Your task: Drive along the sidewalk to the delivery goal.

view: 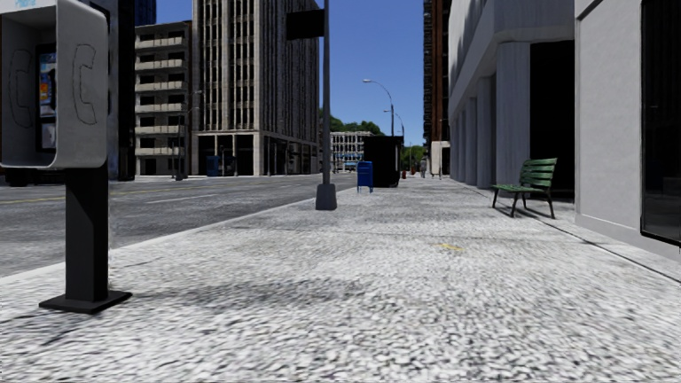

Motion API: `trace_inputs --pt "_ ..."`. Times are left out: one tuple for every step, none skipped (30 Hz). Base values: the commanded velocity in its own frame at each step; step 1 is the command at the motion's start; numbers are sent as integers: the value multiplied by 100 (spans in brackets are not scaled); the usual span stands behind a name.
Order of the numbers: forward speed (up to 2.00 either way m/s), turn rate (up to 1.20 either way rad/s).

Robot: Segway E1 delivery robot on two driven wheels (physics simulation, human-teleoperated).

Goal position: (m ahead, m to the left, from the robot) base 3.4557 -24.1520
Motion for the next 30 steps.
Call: trace_inputs --pt "199 10" --pt "199 0" --pt "199 0" --pt "199 0" --pt "199 0" --pt "199 0" --pt "199 0" --pt "199 0" --pt "199 0" --pt "199 0" --pt "199 0" --pt "199 0" --pt "199 0" --pt "199 0" --pt "199 0" --pt "199 0" --pt "199 0" --pt "199 0" --pt "199 0" --pt "199 0" --pt "199 0" --pt "199 0" --pt "199 -3" --pt "199 -3" --pt "199 -20" --pt "199 -30" --pt "199 -30" --pt "199 -38" --pt "199 -43" --pt "199 -45"
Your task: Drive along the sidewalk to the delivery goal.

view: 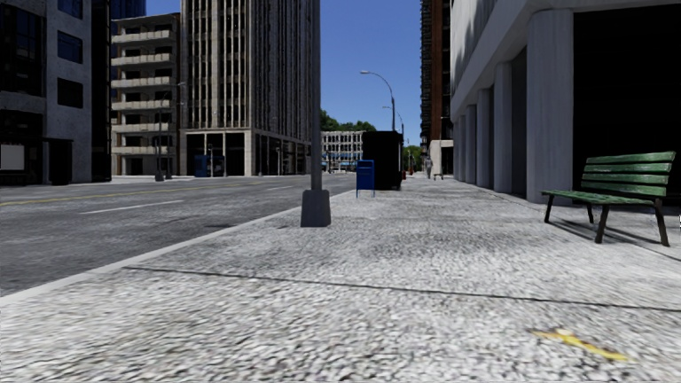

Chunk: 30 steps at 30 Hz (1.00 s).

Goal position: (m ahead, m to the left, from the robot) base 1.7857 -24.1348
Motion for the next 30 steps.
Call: trace_inputs --pt "199 -45" --pt "199 -45" --pt "199 -45" --pt "199 -45" --pt "199 -45" --pt "199 -45" --pt "199 -45" --pt "199 -45" --pt "199 -45" --pt "199 -45" --pt "199 -45" --pt "199 -45" --pt "199 -45" --pt "199 -46" --pt "199 -46" --pt "199 -46" --pt "199 -46" --pt "199 -46" --pt "199 -46" --pt "199 -46" --pt "199 -46" --pt "199 -46" --pt "199 -46" --pt "199 -46" --pt "199 -46" --pt "199 -46" --pt "199 -46" --pt "199 -46" --pt "199 -46" --pt "199 -46"
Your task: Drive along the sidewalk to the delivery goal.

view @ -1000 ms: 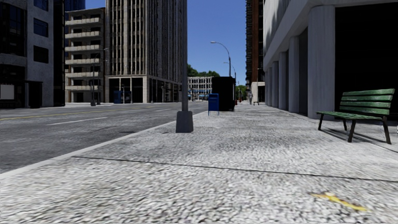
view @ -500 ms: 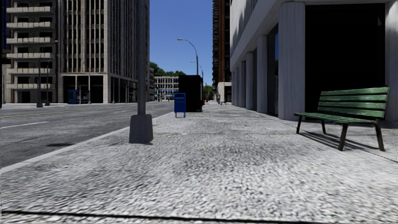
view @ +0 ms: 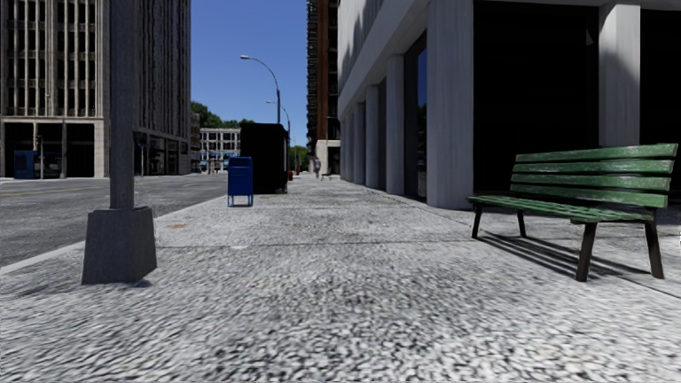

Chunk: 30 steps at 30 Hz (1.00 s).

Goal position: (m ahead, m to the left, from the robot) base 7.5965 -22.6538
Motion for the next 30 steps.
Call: trace_inputs --pt "199 -46" --pt "199 -46" --pt "199 -46" --pt "199 -46" --pt "199 -46" --pt "199 -46" --pt "199 -46" --pt "199 -2" --pt "199 0" --pt "199 0" --pt "199 0" --pt "199 0" --pt "199 0" --pt "199 0" --pt "199 0" --pt "199 -15" --pt "199 -23" --pt "199 -24" --pt "199 -24" --pt "199 -25" --pt "199 -25" --pt "199 -25" --pt "199 -25" --pt "199 -25" --pt "199 -25" --pt "199 -25" --pt "199 -27" --pt "199 -30" --pt "199 -31" --pt "199 -31"
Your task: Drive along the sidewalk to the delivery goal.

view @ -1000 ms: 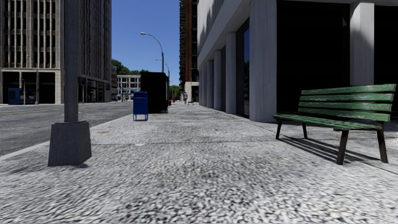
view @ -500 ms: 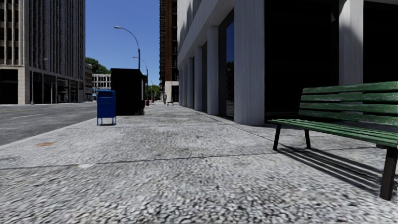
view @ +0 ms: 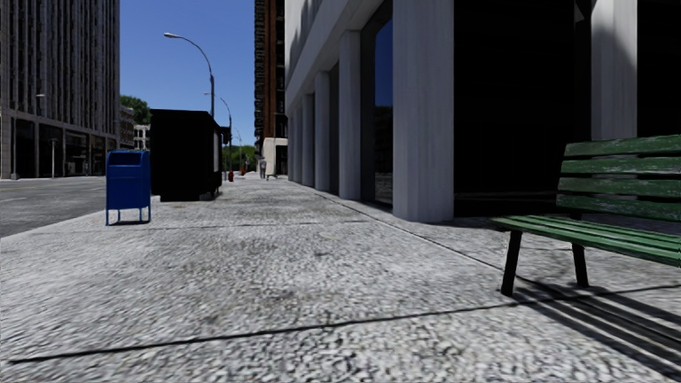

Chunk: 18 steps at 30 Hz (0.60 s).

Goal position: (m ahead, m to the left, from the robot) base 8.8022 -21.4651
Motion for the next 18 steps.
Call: trace_inputs --pt "199 -31" --pt "199 -31" --pt "199 -31" --pt "199 -31" --pt "199 -31" --pt "199 -31" --pt "197 -31" --pt "193 -31" --pt "183 -31" --pt "173 -31" --pt "173 -31" --pt "162 -31" --pt "151 -31" --pt "141 -31" --pt "126 -31" --pt "126 -31" --pt "122 -31" --pt "122 -31"
